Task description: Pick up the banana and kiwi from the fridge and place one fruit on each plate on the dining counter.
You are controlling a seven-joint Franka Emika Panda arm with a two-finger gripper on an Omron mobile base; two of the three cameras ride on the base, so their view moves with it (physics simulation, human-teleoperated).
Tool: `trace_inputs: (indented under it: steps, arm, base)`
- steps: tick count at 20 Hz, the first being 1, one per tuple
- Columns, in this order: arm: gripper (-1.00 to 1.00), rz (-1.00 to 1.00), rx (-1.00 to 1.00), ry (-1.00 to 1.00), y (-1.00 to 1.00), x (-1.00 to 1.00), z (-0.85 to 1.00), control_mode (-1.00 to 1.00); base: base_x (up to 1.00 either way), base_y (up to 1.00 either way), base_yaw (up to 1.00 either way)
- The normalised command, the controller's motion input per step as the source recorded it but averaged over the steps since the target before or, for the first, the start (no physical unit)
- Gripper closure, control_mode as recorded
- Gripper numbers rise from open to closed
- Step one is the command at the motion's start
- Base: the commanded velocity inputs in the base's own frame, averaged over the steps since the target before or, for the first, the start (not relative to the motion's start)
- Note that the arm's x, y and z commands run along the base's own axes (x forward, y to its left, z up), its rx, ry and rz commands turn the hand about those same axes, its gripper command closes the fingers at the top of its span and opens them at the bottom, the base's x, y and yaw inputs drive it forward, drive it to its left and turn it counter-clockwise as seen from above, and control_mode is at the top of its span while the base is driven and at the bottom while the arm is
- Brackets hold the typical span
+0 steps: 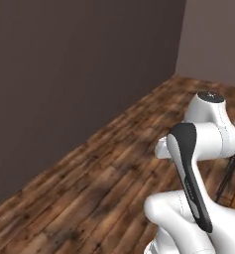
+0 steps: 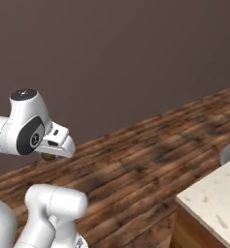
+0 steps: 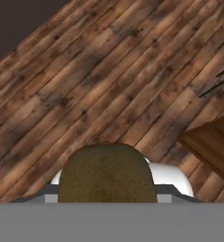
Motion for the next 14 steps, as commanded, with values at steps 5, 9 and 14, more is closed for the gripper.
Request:
trace_inputs:
  steps: [5, 9, 14]
  arm:
    - [1.0, 0.0, 0.0, 0.0, 0.0, 0.0, 0.0, 1.0]
    - [1.0, 0.0, 0.0, 0.0, 0.0, 0.0, 0.0, 1.0]
    - [1.0, 0.0, 0.0, 0.0, 0.0, 0.0, 0.0, 1.0]
  base:
    - [0.85, 0.62, -0.59]
    - [0.87, 0.62, -0.55]
    - [0.94, 0.66, -0.53]
